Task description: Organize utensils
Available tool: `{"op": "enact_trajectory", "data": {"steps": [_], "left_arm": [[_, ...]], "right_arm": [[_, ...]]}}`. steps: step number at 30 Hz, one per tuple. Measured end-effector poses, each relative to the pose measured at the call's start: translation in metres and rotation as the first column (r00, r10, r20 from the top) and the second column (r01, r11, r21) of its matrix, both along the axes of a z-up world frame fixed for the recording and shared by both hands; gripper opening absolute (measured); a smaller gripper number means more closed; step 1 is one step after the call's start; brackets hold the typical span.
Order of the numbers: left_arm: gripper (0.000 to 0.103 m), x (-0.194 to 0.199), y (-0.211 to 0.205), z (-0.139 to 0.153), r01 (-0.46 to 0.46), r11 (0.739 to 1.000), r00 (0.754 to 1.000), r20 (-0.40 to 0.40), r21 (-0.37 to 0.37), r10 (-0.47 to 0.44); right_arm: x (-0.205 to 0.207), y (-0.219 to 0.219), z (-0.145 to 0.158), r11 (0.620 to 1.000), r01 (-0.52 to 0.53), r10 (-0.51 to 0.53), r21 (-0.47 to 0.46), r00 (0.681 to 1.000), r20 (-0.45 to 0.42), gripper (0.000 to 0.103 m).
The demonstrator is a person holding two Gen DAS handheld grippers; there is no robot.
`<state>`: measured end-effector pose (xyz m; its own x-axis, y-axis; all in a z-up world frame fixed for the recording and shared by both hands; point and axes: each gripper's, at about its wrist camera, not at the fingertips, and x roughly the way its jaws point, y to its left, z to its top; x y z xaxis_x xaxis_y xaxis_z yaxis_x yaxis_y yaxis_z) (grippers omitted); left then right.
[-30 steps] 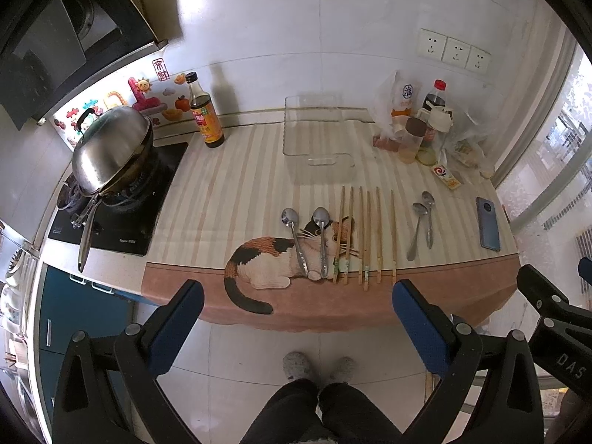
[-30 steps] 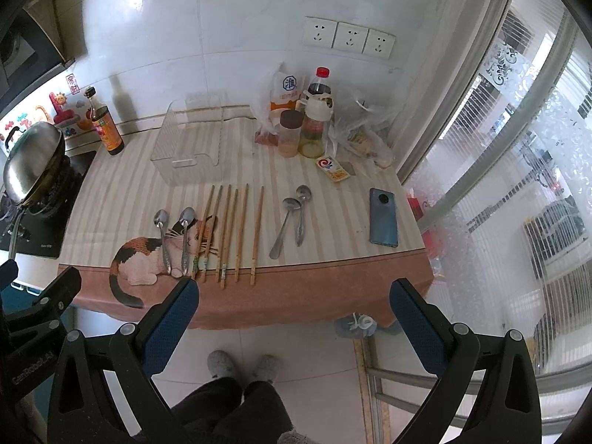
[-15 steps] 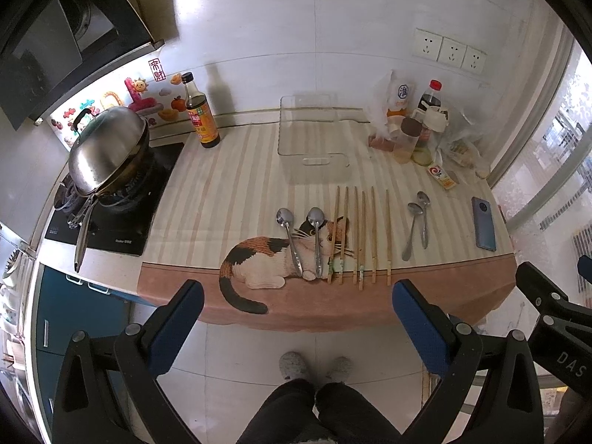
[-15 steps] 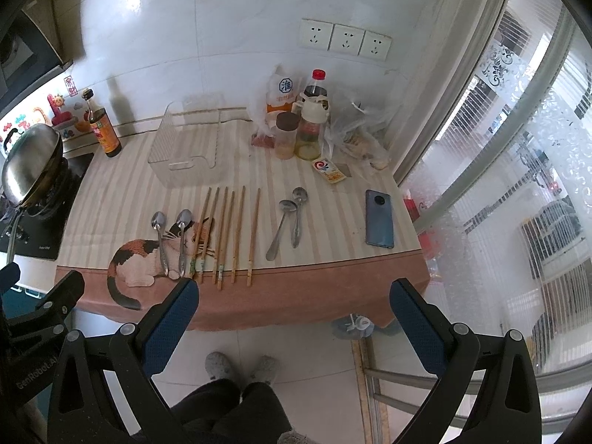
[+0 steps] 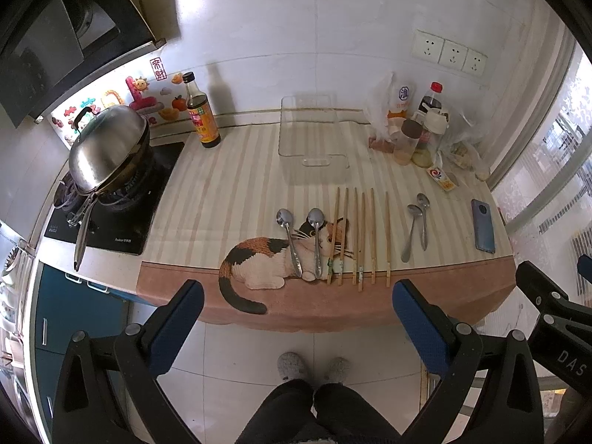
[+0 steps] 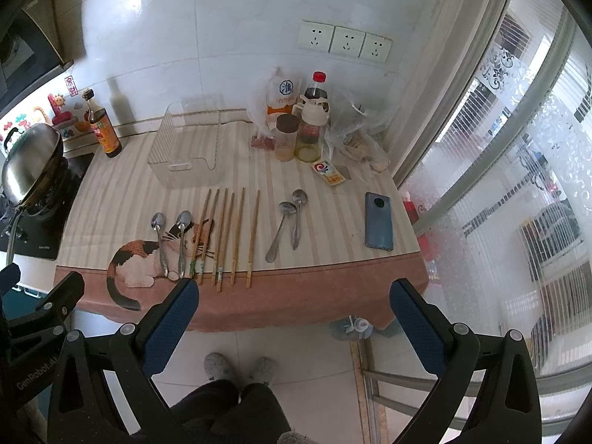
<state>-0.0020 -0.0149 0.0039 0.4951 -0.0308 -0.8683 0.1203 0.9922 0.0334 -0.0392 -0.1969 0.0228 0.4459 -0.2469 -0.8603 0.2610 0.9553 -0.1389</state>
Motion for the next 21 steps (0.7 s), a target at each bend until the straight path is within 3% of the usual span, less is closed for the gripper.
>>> {"op": "enact_trajectory", "data": {"steps": [21], "left_arm": [[0.103, 0.0027, 0.0039, 0.0012, -0.004, 1.0, 1.0, -0.004, -0.004, 0.004]], "right_arm": [[0.0062, 0.0037, -0.003, 1.0, -0.008, 0.008, -0.002, 1.0, -0.004, 0.103]]}}
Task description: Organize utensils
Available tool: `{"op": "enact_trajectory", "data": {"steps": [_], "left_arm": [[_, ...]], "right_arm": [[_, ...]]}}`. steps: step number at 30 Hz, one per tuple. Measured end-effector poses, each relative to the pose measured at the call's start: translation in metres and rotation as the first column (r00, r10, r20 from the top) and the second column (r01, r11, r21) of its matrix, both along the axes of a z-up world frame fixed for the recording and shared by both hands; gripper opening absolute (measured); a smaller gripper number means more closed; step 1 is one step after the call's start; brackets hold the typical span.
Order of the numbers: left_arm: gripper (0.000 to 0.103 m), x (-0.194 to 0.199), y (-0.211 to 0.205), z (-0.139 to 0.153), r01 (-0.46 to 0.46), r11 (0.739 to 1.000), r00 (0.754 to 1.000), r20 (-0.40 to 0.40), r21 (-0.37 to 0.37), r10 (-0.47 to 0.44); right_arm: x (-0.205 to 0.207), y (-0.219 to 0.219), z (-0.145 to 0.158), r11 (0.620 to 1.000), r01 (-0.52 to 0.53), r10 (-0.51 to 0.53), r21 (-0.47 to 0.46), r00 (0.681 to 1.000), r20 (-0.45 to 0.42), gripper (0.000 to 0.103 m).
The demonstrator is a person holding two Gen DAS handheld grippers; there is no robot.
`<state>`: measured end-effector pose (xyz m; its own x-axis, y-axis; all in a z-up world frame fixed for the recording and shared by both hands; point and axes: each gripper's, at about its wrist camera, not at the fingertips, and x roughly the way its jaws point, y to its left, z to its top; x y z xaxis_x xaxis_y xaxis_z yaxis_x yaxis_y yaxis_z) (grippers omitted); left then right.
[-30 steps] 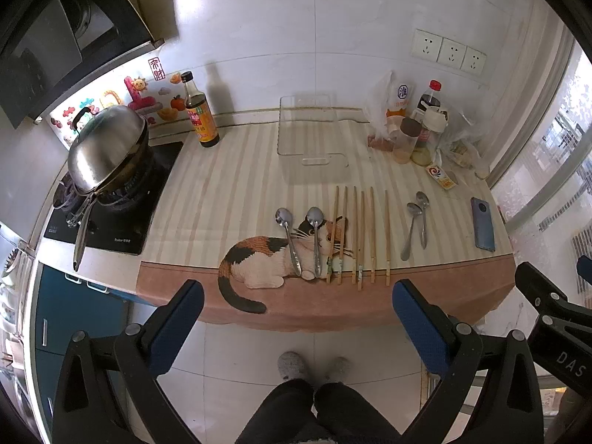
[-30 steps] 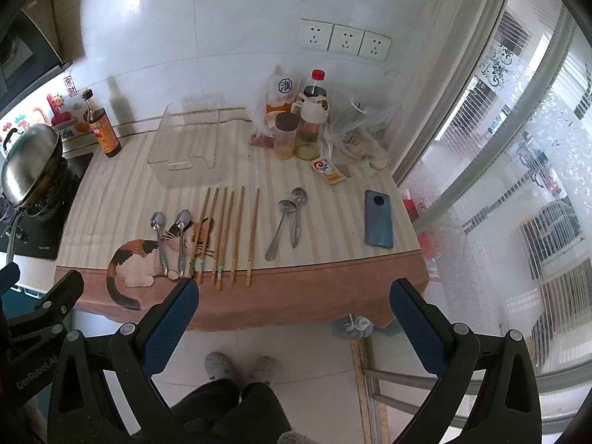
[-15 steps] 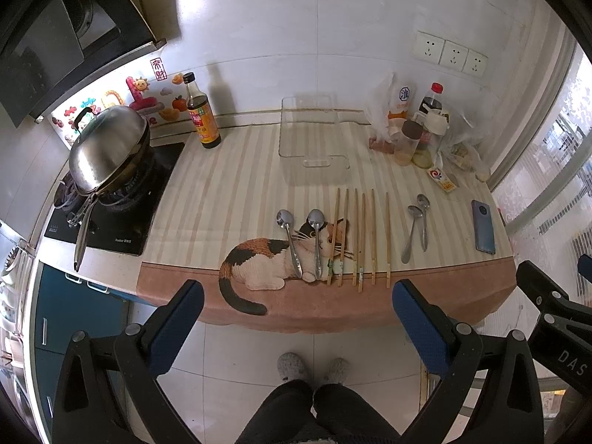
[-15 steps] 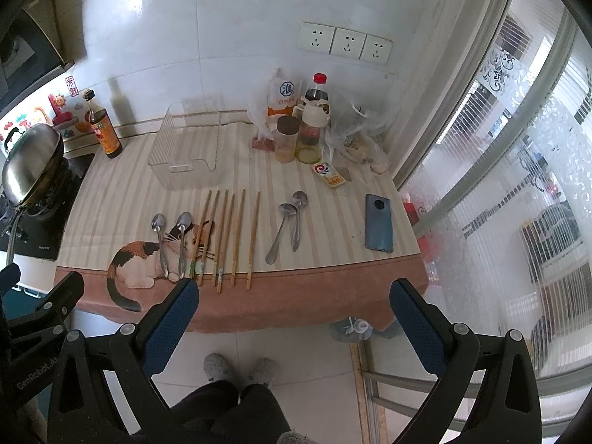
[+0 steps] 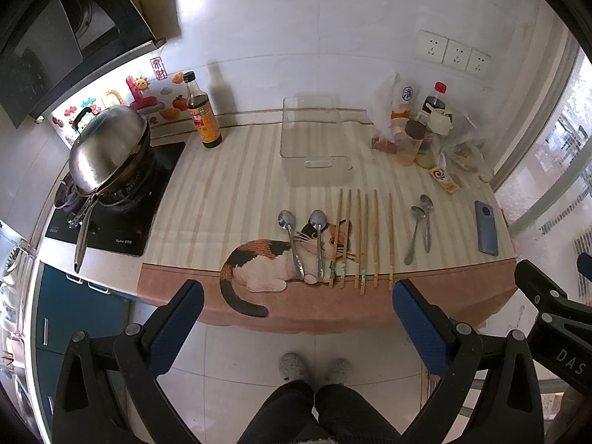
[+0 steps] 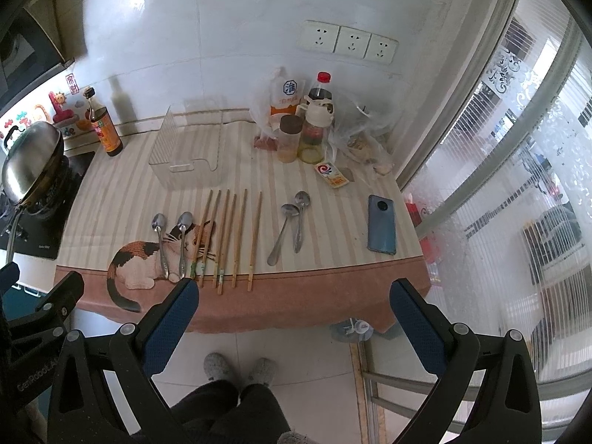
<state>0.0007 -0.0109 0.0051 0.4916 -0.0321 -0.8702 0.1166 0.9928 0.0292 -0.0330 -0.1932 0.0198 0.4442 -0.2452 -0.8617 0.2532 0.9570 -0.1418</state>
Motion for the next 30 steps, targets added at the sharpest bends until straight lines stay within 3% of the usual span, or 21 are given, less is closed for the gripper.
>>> {"op": "enact_trajectory", "data": {"steps": [16, 22, 25, 28, 30], "left_arm": [[0.103, 0.019, 0.003, -0.002, -0.02, 1.0, 1.0, 0.021, -0.006, 0.02], [0.103, 0.053, 0.007, -0.013, -0.051, 0.998, 0.991, 0.119, -0.032, 0.055], [0.103, 0.079, 0.009, -0.032, -0.092, 0.996, 0.988, 0.119, -0.018, 0.094], [0.103, 0.105, 0.002, -0.066, -0.088, 0.996, 0.995, 0.037, -0.011, 0.088], [0.103, 0.122, -0.007, -0.098, -0.065, 0.998, 0.997, -0.029, 0.0, 0.065]], "right_arm": [[0.021, 0.002, -0.006, 1.0, -0.002, 0.002, 0.017, 1.0, 0.012, 0.103], [0.042, -0.017, -0.023, 0.996, -0.009, 0.004, 0.09, 0.998, 0.058, 0.103], [0.06, -0.025, -0.044, 0.996, -0.016, 0.01, 0.086, 0.997, 0.074, 0.103], [0.088, -0.034, -0.082, 0.989, -0.027, 0.022, 0.148, 0.999, 0.03, 0.088], [0.103, -0.043, -0.11, 0.978, -0.02, 0.022, 0.208, 1.0, -0.008, 0.063]]}}
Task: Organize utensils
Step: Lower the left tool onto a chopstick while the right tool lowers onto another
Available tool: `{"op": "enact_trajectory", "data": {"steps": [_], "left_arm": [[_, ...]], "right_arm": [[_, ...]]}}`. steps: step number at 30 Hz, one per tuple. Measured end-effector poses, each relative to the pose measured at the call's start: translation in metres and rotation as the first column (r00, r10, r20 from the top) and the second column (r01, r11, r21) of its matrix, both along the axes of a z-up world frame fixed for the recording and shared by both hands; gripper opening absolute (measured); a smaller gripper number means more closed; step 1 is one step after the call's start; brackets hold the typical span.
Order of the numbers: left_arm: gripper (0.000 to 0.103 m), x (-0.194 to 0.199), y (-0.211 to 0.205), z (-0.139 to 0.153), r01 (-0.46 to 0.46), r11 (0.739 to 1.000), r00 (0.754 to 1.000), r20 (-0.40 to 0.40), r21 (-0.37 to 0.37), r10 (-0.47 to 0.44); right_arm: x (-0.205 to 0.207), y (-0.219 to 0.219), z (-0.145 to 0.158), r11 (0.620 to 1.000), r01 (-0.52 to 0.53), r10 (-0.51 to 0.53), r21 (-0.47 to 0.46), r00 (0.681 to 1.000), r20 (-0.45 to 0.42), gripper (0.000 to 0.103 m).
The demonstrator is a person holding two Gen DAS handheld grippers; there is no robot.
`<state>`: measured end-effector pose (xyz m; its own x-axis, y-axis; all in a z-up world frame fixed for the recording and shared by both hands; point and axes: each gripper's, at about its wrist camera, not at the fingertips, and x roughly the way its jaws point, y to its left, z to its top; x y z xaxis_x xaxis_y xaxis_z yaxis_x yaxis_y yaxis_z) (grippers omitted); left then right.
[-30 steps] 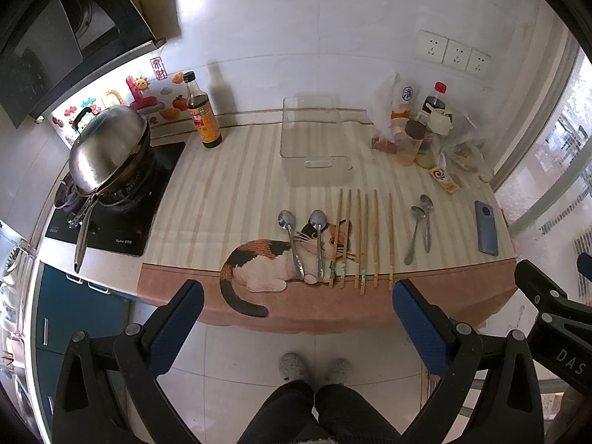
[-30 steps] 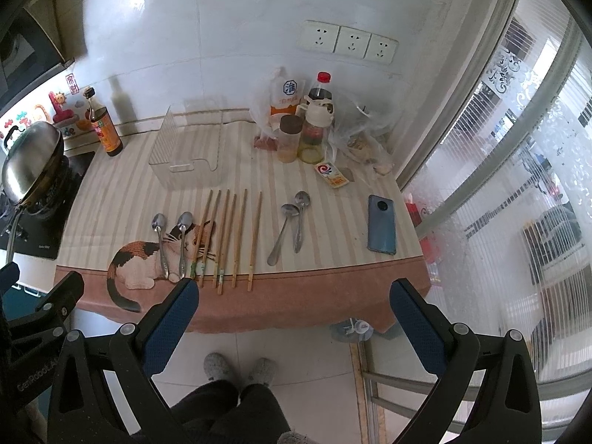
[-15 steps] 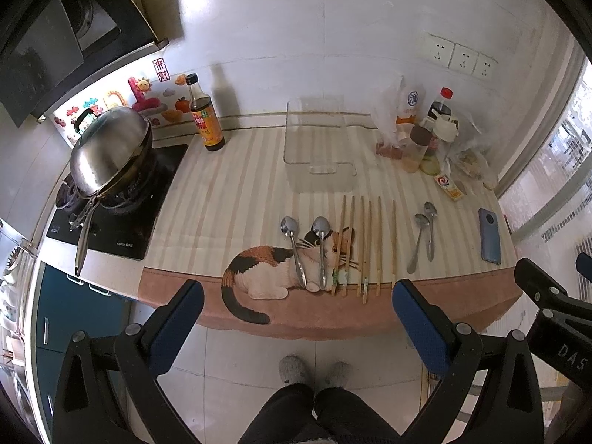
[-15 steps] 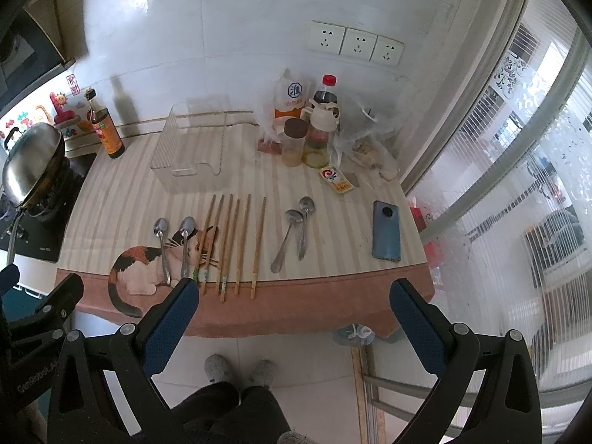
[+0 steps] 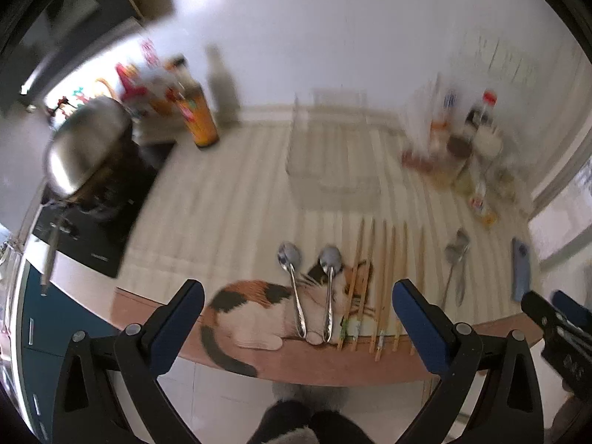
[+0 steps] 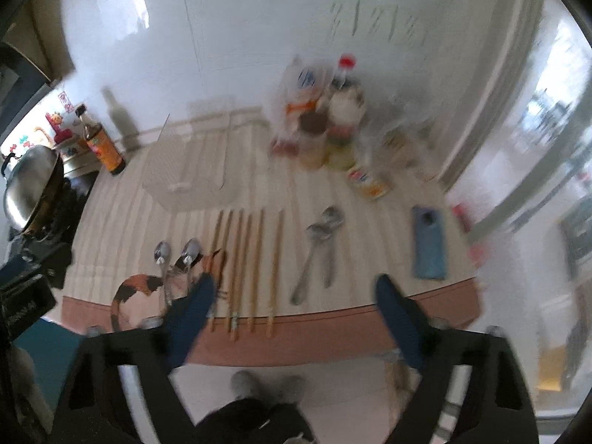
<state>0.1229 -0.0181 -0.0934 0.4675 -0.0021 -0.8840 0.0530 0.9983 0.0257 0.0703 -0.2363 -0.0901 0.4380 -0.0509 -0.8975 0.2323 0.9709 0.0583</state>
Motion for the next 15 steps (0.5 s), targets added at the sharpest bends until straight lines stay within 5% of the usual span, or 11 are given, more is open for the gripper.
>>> {"op": "enact_trajectory", "data": {"steps": [4, 9, 15], "left_arm": [[0.092, 0.022, -0.019, -0.056, 0.054, 0.998, 0.989, -0.133, -0.019, -0.056], [0.037, 0.051, -0.05, -0.134, 0.15, 0.987, 0.934, -0.317, -0.063, -0.163], [0.032, 0.071, -0.073, -0.183, 0.223, 0.973, 0.888, -0.402, -0.054, -0.225]], "right_arm": [[0.029, -0.017, -0.071, 0.994, 0.034, -0.021, 0.105, 0.993, -0.119, 0.038], [0.04, -0.025, -0.13, 0.988, 0.083, -0.052, 0.132, 0.974, -0.22, 0.032], [0.047, -0.032, -0.168, 0.977, 0.155, -0.104, 0.145, 0.945, -0.309, 0.032]]}}
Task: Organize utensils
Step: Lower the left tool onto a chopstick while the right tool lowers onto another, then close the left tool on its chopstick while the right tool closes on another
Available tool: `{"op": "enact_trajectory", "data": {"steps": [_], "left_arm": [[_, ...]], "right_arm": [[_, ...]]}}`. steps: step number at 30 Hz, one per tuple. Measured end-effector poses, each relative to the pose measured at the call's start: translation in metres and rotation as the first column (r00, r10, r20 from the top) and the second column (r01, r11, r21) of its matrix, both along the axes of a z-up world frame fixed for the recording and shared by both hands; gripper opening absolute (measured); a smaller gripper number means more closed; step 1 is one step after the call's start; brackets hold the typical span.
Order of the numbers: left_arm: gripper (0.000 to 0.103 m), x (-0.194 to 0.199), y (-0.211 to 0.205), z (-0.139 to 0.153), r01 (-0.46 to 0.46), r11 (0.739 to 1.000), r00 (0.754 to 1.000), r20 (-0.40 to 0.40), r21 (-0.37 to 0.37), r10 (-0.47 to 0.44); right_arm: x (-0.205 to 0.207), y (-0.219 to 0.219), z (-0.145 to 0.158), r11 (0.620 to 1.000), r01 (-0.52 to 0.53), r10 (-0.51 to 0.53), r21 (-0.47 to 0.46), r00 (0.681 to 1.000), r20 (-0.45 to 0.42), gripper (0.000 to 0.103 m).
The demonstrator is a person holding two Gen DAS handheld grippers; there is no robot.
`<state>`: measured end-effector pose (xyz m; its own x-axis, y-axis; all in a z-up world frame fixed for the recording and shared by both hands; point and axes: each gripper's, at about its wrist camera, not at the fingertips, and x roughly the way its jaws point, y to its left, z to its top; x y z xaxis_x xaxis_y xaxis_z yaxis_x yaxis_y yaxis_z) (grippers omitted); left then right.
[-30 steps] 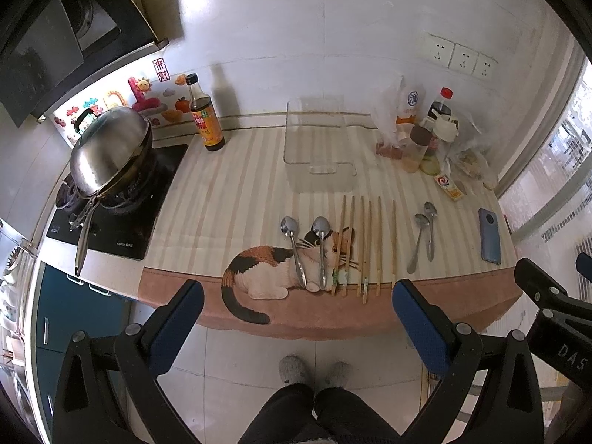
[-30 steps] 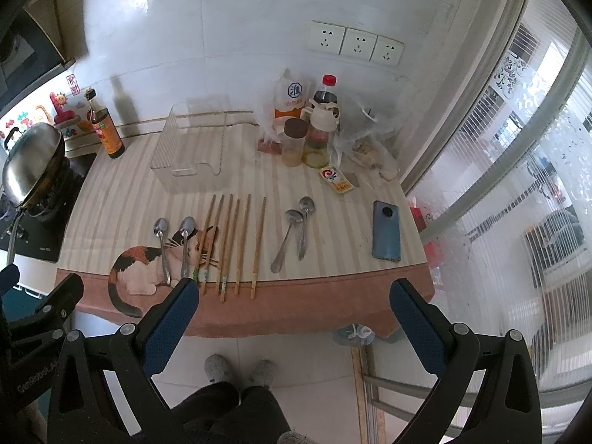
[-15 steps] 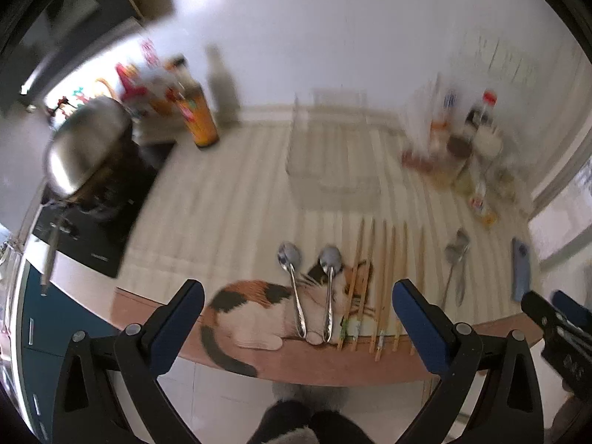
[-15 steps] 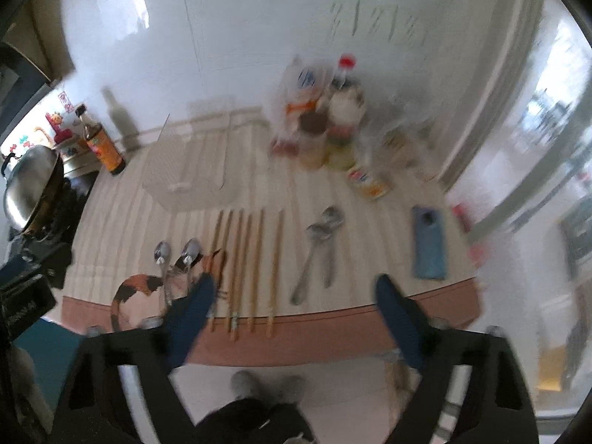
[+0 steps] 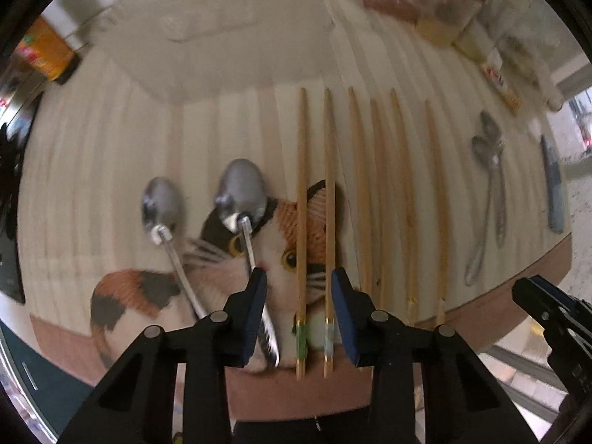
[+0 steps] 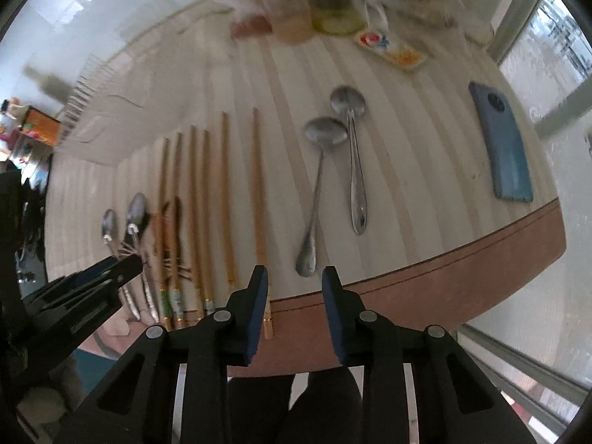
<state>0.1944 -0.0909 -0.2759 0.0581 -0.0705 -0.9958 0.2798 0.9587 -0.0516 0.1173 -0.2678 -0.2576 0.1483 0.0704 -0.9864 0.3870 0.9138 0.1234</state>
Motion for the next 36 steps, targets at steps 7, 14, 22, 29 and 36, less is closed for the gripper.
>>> {"op": "enact_trajectory", "data": {"steps": [7, 14, 22, 29, 36], "left_arm": [[0.027, 0.008, -0.018, -0.026, 0.05, 0.999, 0.998, -0.024, 0.012, -0.05], [0.011, 0.012, -0.02, -0.036, 0.055, 0.998, 0.998, -0.007, 0.025, -0.055], [0.011, 0.003, 0.031, -0.039, -0.057, 0.998, 0.996, -0.067, -0.003, 0.056], [0.011, -0.004, 0.046, -0.039, -0.045, 0.999, 0.996, -0.081, -0.025, 0.043], [0.012, 0.019, 0.097, -0.049, -0.245, 0.925, 0.956, -0.23, -0.289, 0.181]], "right_arm": [[0.013, 0.002, -0.021, 1.0, 0.017, -0.016, 0.006, 0.998, -0.054, 0.032], [0.031, 0.008, -0.032, 1.0, 0.004, -0.003, 0.013, 0.997, -0.071, 0.032], [0.056, 0.018, -0.047, 1.0, -0.014, 0.016, 0.023, 0.997, -0.076, 0.032], [0.071, 0.042, -0.068, 0.994, -0.105, 0.099, -0.043, 0.987, -0.127, 0.029], [0.072, 0.042, -0.067, 0.996, -0.085, 0.083, -0.015, 0.988, -0.132, 0.02]]}}
